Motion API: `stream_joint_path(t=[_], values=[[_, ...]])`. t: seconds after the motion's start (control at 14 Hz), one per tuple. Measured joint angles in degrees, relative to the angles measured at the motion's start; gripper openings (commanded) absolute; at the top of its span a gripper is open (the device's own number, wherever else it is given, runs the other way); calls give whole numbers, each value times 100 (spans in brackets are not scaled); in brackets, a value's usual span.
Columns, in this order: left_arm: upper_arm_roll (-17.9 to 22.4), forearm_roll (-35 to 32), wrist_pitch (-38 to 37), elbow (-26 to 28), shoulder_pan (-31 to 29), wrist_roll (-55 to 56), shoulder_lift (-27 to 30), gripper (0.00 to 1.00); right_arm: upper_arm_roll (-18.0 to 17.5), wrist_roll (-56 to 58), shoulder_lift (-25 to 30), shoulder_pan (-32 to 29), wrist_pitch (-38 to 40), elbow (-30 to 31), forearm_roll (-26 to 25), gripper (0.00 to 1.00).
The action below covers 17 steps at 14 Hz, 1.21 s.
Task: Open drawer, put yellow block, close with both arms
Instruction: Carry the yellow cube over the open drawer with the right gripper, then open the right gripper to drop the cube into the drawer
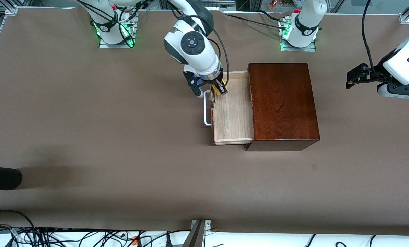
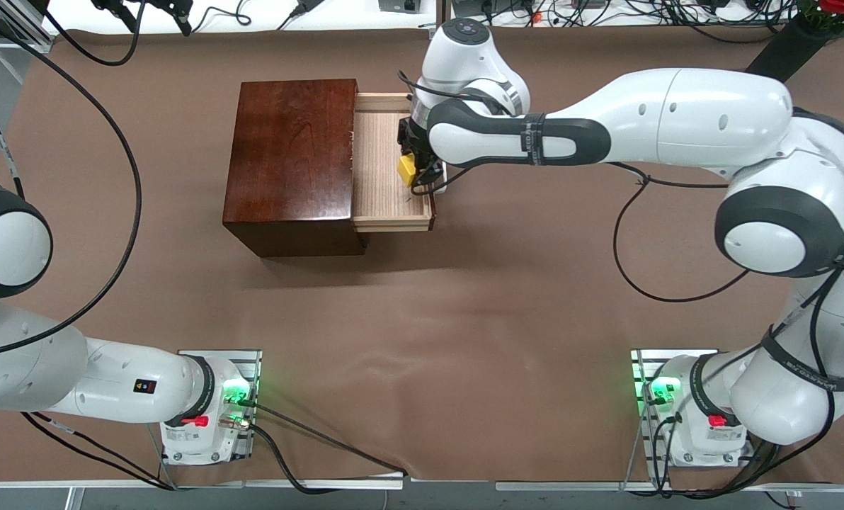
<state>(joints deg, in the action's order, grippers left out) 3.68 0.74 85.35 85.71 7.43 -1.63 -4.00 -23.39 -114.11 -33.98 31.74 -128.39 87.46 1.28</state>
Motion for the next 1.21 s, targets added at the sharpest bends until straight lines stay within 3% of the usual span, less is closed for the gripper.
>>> stream_joint_path(t=[0.36,0.43,0.5,0.57,0.93,1.21], values=[[0,0,-5,3,4,0,0,100,46,-278,-435,102,-270,-95,-89,24],[0,0,-6,4,5,0,-1,100,47,-282,-468,115,-271,-101,-91,48],[0,0,-6,5,6,0,-1,100,48,-286,-488,131,-271,-103,-101,94],[0,0,-6,5,6,0,-3,100,48,-300,-492,145,-271,-104,-118,100],[0,0,-6,5,19,0,-25,100,58,-309,-409,146,-122,-270,-135,100],[2,0,-3,5,23,0,-37,100,107,-89,-10,-65,732,-677,-166,100]])
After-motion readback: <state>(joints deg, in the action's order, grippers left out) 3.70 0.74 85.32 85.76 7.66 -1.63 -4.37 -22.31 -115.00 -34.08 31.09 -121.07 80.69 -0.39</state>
